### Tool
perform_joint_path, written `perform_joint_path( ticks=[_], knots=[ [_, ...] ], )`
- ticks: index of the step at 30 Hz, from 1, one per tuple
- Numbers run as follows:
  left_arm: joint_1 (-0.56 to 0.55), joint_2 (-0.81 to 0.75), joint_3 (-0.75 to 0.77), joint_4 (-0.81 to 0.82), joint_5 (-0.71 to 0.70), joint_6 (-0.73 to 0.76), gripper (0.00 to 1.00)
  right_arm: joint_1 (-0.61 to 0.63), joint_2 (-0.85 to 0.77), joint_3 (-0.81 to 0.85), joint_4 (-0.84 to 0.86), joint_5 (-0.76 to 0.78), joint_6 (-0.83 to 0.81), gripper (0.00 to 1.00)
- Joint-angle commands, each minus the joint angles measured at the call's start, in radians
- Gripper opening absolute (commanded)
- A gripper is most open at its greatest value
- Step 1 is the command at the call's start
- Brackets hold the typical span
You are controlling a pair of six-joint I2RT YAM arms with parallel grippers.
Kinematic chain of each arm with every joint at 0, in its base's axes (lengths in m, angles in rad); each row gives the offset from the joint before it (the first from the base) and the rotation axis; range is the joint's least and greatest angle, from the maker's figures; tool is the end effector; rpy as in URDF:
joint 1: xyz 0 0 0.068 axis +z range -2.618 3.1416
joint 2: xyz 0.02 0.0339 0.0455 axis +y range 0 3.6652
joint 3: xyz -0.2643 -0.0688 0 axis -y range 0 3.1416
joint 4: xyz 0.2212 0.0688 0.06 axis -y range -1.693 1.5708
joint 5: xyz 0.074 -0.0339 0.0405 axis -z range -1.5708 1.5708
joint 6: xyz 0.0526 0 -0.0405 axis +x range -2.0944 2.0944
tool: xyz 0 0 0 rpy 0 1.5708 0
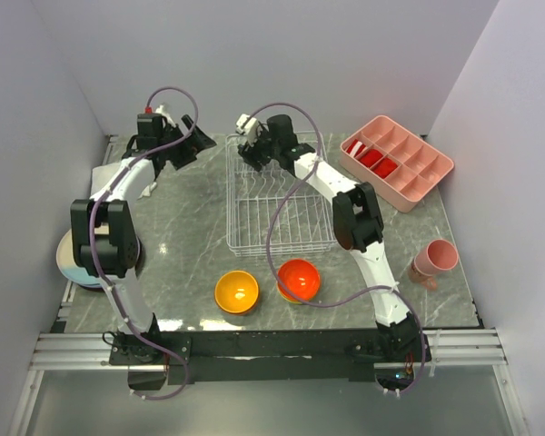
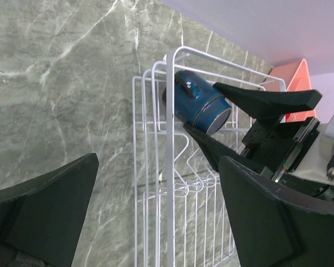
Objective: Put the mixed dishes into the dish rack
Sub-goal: Turn the cup upside down in the dish rack.
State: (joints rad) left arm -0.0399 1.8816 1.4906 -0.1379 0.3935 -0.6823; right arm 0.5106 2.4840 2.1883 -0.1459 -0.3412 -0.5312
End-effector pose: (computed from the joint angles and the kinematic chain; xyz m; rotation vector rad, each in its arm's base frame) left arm 0.4329 -0.0375 0.2745 -0.4465 2.1227 -0.8388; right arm 0.4887 0.2939 0.2152 -1.1778 1.6168 0.3296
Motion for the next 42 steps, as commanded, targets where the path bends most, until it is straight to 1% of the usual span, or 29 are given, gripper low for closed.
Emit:
perform_joint_path(
  ticks=[1,4,7,9,10,15,16,17,19,22,26,27,30,39,41,42],
  knots=[
    [0.009,-0.073,-0.007,0.049,-0.010,-0.014,0.96,0.003,-0.063,0.085,-0.099,-0.120,-0.095,0.26],
    [0.015,-0.064,-0.004,0.054,-0.008,-0.025,0.96,0.005,-0.062,0.113,-0.153,-0.142,-0.121,0.26],
    [0.017,-0.053,0.013,0.054,0.001,-0.031,0.96,0.006,-0.095,0.084,-0.158,-0.154,-0.147,0.25],
    [0.018,-0.044,0.028,0.057,0.001,-0.033,0.96,0.005,-0.105,0.074,-0.155,-0.157,-0.150,0.28],
    [0.018,-0.036,0.033,0.060,0.002,-0.034,0.96,0.006,-0.105,0.079,-0.162,-0.157,-0.162,0.32],
    [0.020,-0.019,0.033,0.077,0.007,-0.052,0.96,0.006,-0.056,0.108,-0.153,-0.130,-0.165,0.36],
    [0.020,-0.019,0.030,0.078,0.010,-0.056,0.96,0.008,-0.044,0.132,-0.149,-0.122,-0.155,0.49],
    [0.020,-0.021,0.022,0.077,0.015,-0.056,0.96,0.008,-0.037,0.134,-0.129,-0.087,-0.138,0.58],
    [0.020,-0.024,0.017,0.070,0.016,-0.049,0.96,0.009,-0.043,0.113,-0.069,-0.068,-0.134,0.67],
    [0.020,-0.026,0.020,0.060,0.019,-0.039,0.96,0.011,-0.069,0.068,-0.014,-0.035,-0.151,0.74],
    [0.023,-0.018,0.030,0.070,0.022,-0.043,0.96,0.012,-0.077,0.065,-0.035,-0.030,-0.184,0.77],
    [0.023,-0.015,0.031,0.072,0.022,-0.043,0.96,0.012,-0.077,0.064,-0.038,-0.027,-0.190,0.79],
    [0.023,-0.012,0.027,0.084,0.022,-0.046,0.96,0.011,-0.076,0.064,-0.035,-0.013,-0.185,0.82],
    [0.025,-0.013,0.014,0.084,0.030,-0.042,0.96,0.012,-0.094,0.024,0.039,0.018,-0.176,0.84],
    [0.025,-0.012,0.013,0.089,0.033,-0.042,0.96,0.009,-0.093,0.034,0.051,0.021,-0.158,0.84],
    [0.026,-0.012,0.010,0.090,0.034,-0.040,0.96,0.008,-0.096,0.040,0.054,0.019,-0.121,0.83]
  ],
)
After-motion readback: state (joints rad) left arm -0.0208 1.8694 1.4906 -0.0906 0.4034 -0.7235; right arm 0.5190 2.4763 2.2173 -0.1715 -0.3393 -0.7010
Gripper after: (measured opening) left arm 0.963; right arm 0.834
